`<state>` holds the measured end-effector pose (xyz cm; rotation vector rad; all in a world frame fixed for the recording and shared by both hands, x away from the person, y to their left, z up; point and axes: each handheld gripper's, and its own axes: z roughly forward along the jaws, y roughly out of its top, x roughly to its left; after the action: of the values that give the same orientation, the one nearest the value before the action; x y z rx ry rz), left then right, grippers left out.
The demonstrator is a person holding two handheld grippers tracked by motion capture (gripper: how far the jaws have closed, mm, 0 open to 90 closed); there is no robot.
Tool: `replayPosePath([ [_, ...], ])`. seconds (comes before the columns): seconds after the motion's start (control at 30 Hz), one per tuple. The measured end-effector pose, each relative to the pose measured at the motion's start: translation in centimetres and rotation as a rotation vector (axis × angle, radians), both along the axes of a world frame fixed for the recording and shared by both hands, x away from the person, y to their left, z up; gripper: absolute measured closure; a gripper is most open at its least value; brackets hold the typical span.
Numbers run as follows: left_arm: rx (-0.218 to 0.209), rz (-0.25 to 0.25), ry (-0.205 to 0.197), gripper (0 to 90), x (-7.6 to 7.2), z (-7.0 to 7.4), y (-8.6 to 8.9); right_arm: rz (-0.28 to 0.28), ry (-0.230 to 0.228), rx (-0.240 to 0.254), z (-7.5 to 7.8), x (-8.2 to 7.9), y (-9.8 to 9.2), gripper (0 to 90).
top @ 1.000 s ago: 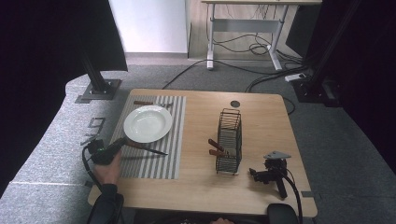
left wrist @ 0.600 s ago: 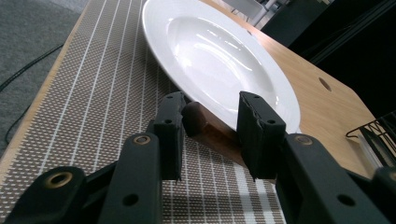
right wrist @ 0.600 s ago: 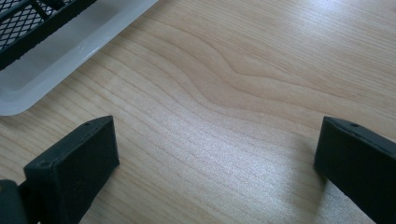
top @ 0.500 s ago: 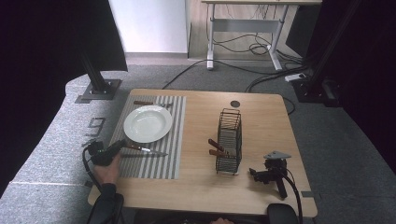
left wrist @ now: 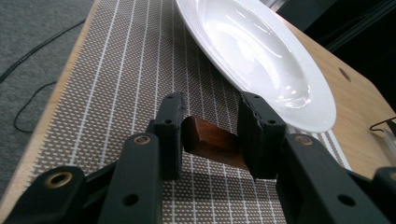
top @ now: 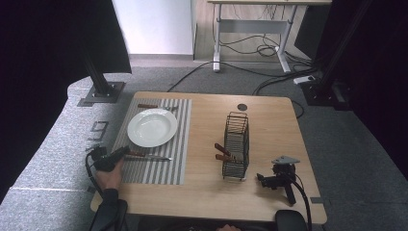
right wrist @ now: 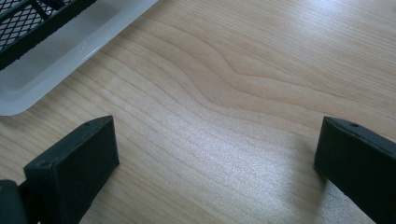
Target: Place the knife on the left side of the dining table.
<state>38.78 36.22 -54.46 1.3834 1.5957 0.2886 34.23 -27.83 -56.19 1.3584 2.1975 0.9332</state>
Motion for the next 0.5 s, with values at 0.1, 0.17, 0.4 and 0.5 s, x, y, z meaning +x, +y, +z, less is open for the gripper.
replayPosePath([
  [0.1,0.005,0.002,0.006,61.8,0.15,-0.13,0.14,0.000,0.000,0.000,0.00,0.00,0.00,0.0],
  [0.17,0.005,0.004,0.010,61.8,0.25,-0.21,0.27,0.000,0.000,0.000,0.00,0.00,0.00,0.0],
  [0.4,0.025,-0.004,0.024,61.4,0.62,-0.49,0.52,0.000,0.000,0.000,0.00,0.00,0.00,0.0],
  [0.5,0.036,-0.006,0.034,61.0,0.71,-0.58,0.51,0.000,0.000,0.000,0.00,0.00,0.00,0.0],
])
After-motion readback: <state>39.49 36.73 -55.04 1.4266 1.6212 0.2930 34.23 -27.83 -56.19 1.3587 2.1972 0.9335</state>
